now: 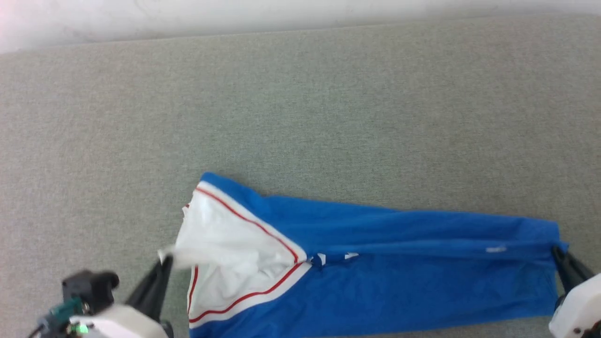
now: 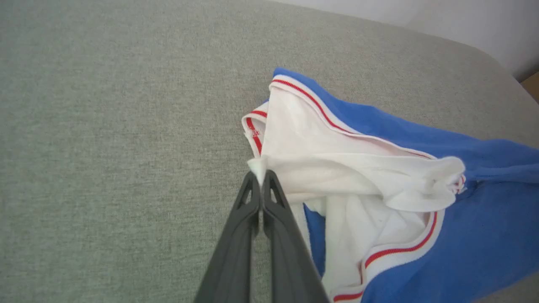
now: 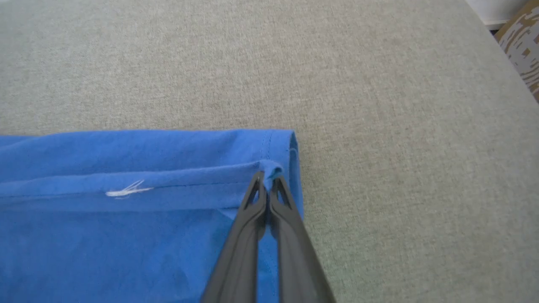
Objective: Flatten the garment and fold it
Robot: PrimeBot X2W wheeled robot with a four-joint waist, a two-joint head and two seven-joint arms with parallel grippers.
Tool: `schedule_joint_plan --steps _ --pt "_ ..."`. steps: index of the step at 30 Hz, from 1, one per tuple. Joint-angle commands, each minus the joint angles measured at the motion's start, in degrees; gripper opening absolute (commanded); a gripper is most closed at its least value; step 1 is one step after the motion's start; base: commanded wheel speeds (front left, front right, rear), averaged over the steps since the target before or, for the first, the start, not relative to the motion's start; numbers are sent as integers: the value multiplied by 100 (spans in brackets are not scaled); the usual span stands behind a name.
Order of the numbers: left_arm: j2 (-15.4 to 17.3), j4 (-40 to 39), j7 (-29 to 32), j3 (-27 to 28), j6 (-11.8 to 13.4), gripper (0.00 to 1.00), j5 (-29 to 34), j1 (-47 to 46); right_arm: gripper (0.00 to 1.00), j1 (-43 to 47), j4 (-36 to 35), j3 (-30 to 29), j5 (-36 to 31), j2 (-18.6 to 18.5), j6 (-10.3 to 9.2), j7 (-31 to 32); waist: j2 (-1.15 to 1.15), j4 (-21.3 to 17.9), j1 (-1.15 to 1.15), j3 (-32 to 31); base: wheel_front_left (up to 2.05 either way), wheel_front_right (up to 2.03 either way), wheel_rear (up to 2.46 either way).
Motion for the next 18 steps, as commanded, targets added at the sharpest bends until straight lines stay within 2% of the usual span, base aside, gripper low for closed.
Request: schedule_joint_plan --steps 1,5,6,7,8,14,18 --pt "-28 94 -37 -9 7 0 -65 99 0 68 51 11 -32 25 -12 22 -1 -26 1 -37 0 0 0" --pt "-125 396 -35 -121 -100 0 -171 229 0 156 219 62 -125 10 -12 -24 -1 -56 1 -97 0 0 0" --pt "-178 455 -45 -146 -133 4 -188 201 7 151 269 72 -142 15 -12 -47 -1 -60 1 -112 0 0 0" --pt "-228 517 -55 -165 -153 100 -193 161 66 134 315 79 -163 22 -12 -69 -1 -63 1 -127 0 0 0" --pt "-266 576 -75 -181 -167 100 -170 102 100 108 361 88 -185 33 -12 -92 -1 -66 1 -143 0 0 0" --pt "-480 713 -350 -121 -233 100 -89 -224 100 -99 471 -14 -29 188 -12 -190 -1 -67 1 -227 0 0 0" --pt "-514 607 -700 80 -141 100 3 -272 100 -242 384 -234 65 207 -12 -291 -1 -73 1 -234 0 0 0"
